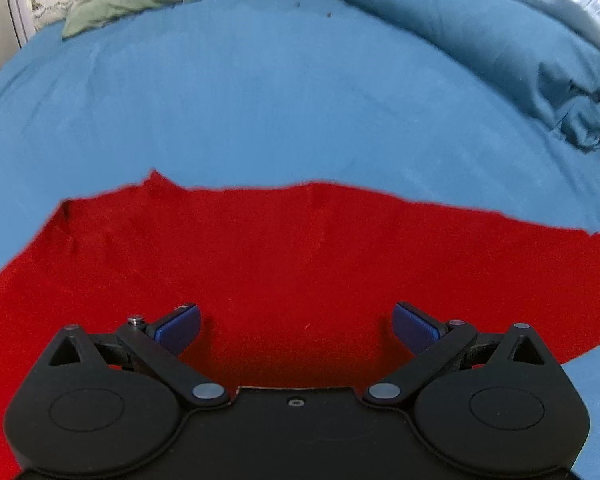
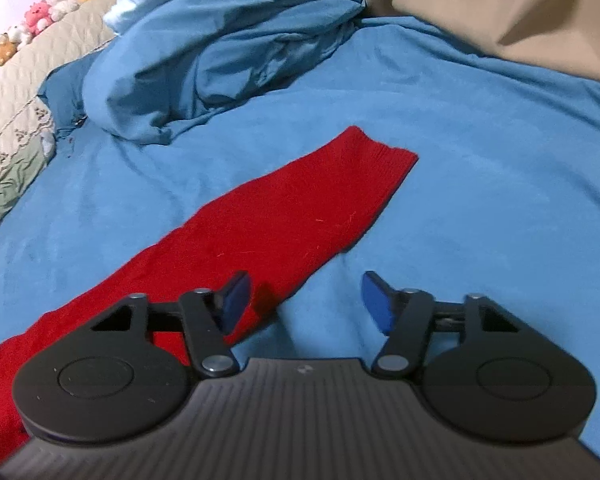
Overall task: Fold small clothes
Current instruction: 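Grasp the sweater's sleeve cuff with the right tool and lift it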
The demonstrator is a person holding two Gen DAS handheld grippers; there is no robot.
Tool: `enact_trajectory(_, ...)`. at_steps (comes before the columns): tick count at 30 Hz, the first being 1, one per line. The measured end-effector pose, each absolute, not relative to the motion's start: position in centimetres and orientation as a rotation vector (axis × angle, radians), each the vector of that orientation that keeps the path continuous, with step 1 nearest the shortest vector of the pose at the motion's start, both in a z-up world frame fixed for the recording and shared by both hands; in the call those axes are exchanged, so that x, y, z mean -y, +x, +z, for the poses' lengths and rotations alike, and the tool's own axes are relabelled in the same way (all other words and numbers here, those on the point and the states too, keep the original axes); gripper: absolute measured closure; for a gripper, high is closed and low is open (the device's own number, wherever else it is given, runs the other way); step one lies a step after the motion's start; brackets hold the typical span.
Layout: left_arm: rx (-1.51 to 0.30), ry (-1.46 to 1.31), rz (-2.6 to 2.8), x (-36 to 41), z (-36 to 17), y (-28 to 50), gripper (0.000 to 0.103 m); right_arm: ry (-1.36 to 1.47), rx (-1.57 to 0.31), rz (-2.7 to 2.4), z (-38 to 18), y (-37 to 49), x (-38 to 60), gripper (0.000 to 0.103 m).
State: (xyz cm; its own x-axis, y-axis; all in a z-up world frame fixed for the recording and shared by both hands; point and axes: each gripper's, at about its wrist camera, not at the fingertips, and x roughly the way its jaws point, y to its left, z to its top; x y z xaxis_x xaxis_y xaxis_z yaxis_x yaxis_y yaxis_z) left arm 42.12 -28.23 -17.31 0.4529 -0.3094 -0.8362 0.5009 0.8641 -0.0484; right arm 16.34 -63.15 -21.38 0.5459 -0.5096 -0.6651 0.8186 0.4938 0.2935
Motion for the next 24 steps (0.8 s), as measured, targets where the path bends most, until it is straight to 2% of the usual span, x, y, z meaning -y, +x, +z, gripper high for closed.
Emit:
enact_trajectory(2, -1.007, 0.229, -0.507, 28.8, -18.4, 42.3, 0.0, 0.63, -0.522, -0.866, -21.8, 16.9, 63.5, 0.038)
enact_trajectory(4, -1.03, 0.245, -0.508, 28.9, -19.4, 42.5, 0.0, 0.602, -0.509, -0.878, -22.2, 17.5, 63.8, 0.052)
enact_trajectory(8, -1.012, 0.263, -0.505, 29.2, -19.6, 42.5, 0.0, 0.561, -0.508, -0.909, -22.5, 18.5, 64.0, 0.067)
enact_trajectory(10, -1.015, 0.253, -0.507, 29.0, -19.7, 42.4, 0.0, 0.544, -0.506, -0.912, -22.4, 19.0, 63.9, 0.078)
enact_trajectory(16, -0.997, 0.235, -0.554, 27.8, -19.5, 42.5, 0.0, 0.545, -0.45, -0.851, -19.6, 20.0, 62.8, 0.082)
enact_trajectory(24, -0.905, 0.09, -0.497, 19.8, -15.1, 41.7, 0.0, 0.435, -0.298, -0.321, -9.2, 26.4, 51.0, 0.083)
